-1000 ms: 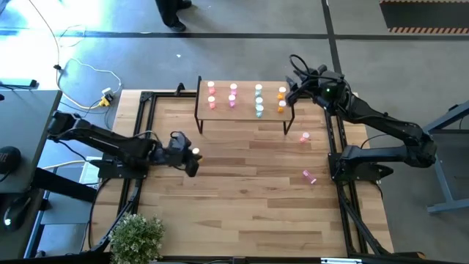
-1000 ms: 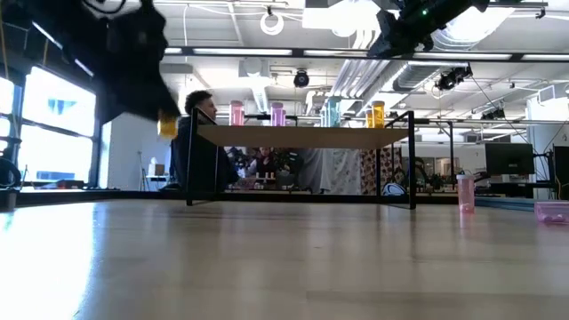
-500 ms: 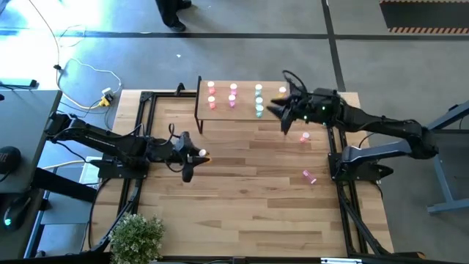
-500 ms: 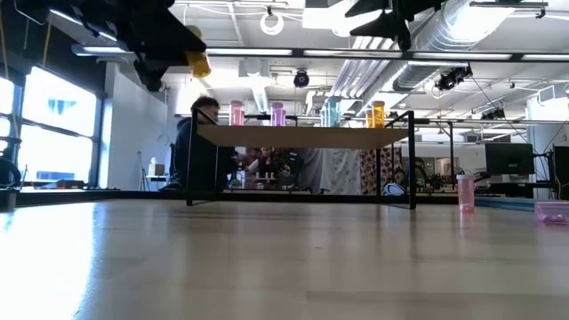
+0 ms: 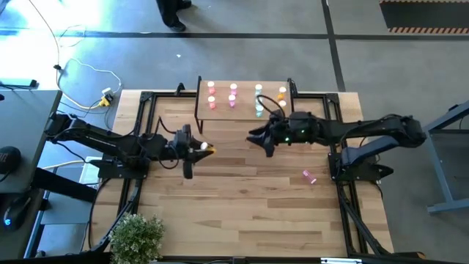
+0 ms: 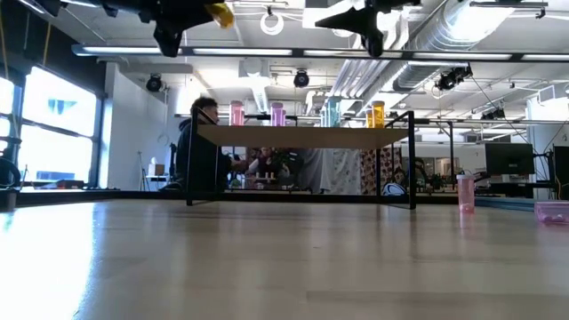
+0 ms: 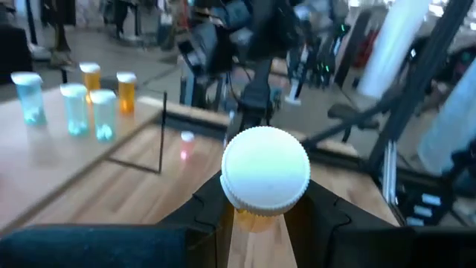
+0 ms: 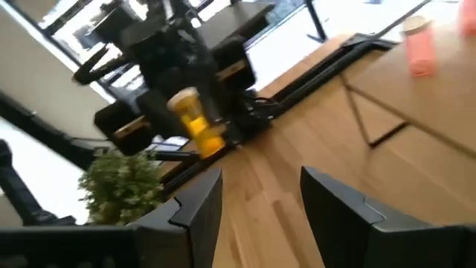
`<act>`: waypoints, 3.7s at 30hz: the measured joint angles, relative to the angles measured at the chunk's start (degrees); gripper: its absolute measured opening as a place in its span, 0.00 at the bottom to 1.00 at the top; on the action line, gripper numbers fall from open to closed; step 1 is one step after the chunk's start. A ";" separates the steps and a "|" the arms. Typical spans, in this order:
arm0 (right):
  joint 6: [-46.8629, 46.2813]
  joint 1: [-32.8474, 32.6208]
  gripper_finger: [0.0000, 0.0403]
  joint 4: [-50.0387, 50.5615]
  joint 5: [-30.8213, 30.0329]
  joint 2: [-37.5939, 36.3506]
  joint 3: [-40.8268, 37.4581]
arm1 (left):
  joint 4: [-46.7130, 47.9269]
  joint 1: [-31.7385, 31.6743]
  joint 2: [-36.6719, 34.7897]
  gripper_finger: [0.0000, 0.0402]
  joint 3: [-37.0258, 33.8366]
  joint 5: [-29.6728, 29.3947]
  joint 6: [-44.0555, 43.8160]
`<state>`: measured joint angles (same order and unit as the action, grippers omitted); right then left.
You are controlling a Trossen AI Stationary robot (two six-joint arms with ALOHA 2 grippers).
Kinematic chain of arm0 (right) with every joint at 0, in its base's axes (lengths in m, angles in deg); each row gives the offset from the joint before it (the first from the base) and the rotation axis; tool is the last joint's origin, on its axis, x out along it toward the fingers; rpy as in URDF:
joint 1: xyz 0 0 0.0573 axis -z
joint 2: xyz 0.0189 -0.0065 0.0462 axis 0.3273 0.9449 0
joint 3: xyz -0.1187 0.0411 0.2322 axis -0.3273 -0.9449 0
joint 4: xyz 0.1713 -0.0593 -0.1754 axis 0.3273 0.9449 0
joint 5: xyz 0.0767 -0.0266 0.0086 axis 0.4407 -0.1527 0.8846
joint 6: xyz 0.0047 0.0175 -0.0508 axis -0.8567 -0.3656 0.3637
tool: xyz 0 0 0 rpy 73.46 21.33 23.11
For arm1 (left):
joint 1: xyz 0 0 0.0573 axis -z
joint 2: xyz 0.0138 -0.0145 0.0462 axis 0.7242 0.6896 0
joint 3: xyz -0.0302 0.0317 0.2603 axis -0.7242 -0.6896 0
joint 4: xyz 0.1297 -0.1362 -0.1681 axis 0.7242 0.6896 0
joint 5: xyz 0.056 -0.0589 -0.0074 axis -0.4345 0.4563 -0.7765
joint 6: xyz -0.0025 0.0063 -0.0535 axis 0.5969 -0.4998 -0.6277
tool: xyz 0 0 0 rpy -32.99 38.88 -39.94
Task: Pick and place medicine bottles onto shelf by color
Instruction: Put the orange pill bottle aligned with the other orange pill bottles on the shelf
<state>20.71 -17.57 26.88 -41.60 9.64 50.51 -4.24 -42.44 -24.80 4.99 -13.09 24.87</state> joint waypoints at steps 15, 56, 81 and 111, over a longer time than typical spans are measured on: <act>-0.10 -2.77 0.43 -11.36 -0.59 5.73 0.00 | -6.15 -0.19 12.05 0.22 10.61 -2.27 4.47; -3.07 -3.80 0.43 -11.52 0.30 5.28 0.04 | -6.72 -0.26 20.14 0.22 18.82 -4.79 3.82; -4.25 -5.50 0.43 -11.63 0.08 5.64 -0.07 | -9.47 -0.32 20.09 0.22 19.04 -5.50 4.58; 29.58 -5.34 0.43 -8.11 6.36 1.74 0.00 | 2.45 -0.70 22.02 0.22 18.91 3.72 2.53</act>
<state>50.29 -22.92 18.77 -35.24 11.38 50.51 -1.79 -43.14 -2.78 23.89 -9.36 27.40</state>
